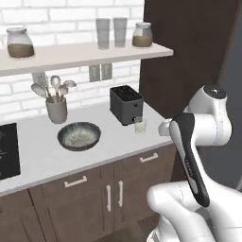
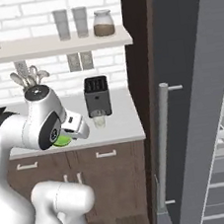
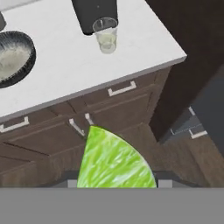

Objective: Grab a lemon wedge from the fridge and one ice cube from the ice bowl, and put them in the glass of lemonade.

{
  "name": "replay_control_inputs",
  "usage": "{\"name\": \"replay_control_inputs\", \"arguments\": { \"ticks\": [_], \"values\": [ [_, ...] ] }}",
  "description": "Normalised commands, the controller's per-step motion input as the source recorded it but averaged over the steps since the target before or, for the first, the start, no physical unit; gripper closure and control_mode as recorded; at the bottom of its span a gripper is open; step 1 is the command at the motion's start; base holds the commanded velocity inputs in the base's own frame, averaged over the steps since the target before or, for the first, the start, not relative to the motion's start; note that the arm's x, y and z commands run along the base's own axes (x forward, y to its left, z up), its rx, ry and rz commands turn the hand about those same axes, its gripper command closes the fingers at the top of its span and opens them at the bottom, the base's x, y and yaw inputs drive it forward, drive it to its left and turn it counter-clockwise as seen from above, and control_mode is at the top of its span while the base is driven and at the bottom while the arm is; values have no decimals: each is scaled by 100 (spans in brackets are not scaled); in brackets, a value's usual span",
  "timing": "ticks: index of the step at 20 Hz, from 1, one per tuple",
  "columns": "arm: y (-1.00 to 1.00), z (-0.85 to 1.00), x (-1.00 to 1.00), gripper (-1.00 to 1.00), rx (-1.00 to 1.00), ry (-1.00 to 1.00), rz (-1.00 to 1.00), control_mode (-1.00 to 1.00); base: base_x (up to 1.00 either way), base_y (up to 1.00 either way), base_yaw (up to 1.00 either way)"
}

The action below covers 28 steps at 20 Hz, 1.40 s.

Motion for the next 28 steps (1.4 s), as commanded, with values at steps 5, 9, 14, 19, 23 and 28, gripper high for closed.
{"name": "replay_control_inputs", "arguments": {
  "ticks": [5, 9, 14, 19, 23, 28],
  "values": [
    [0, 0, 0, 100, 0, 0, 0, 100, 40, 25, -58],
    [0, 0, 0, 100, 0, 0, 0, 100, 54, 52, -19],
    [0, 0, 0, 100, 0, 0, 0, 100, 54, 45, -10],
    [0, 0, 0, 100, 0, 0, 0, 100, 14, 44, 0],
    [0, 0, 0, 100, 0, 0, 0, 100, 1, 50, 6],
    [0, 0, 0, 100, 0, 0, 0, 100, -15, 55, 23]
  ]
}}
